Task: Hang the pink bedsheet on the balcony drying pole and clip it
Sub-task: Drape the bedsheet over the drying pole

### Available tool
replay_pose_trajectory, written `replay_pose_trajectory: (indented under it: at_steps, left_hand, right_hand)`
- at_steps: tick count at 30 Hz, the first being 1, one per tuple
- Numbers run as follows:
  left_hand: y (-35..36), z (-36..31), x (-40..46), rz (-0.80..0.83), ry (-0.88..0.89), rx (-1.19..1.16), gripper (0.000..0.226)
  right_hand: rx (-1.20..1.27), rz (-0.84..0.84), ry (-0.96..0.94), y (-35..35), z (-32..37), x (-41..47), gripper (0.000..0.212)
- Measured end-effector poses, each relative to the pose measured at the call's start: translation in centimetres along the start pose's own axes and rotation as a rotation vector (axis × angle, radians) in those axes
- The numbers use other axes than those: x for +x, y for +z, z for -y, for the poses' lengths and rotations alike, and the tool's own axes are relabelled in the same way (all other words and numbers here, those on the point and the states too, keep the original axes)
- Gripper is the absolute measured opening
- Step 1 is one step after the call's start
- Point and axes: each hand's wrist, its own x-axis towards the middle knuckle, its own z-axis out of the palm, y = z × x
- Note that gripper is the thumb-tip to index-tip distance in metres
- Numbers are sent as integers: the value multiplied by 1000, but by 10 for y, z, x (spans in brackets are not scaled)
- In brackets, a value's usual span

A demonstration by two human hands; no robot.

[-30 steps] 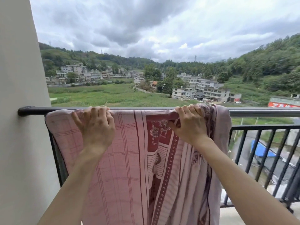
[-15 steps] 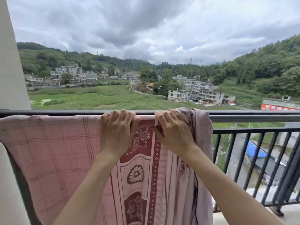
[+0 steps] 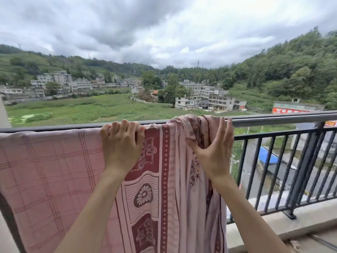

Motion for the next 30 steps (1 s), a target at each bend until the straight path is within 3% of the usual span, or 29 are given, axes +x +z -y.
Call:
replay_pose_trajectory:
  at_steps: [2,4,7,10,18,21,30]
  left_hand:
    - [1,0,0,-6,-5,-3,52]
    - [1,-1,0,1,-13,-12,50]
    - [3,-2,1,7,-36,-27,46]
    - [4,0,0,8,-29,-40,45]
    - [4,-1,1,-45,-23,-38,46]
    - [5,-2,2,-57,-38,-38,45]
    - [7,-10,4,-72,-138,-19,52]
  right_hand:
    - [180,75,245,-1,4,2,113]
    - [287,198,414,-4,8,8,83]
    - [327,358,487,-10,13,18,37]
    - [468,383,523,-7,17,22,24]
    - [722,447,499,-29,15,49,14]
    - [828,345,483,-37,10,68,26]
    - [957,64,472,-65,-43,95,18]
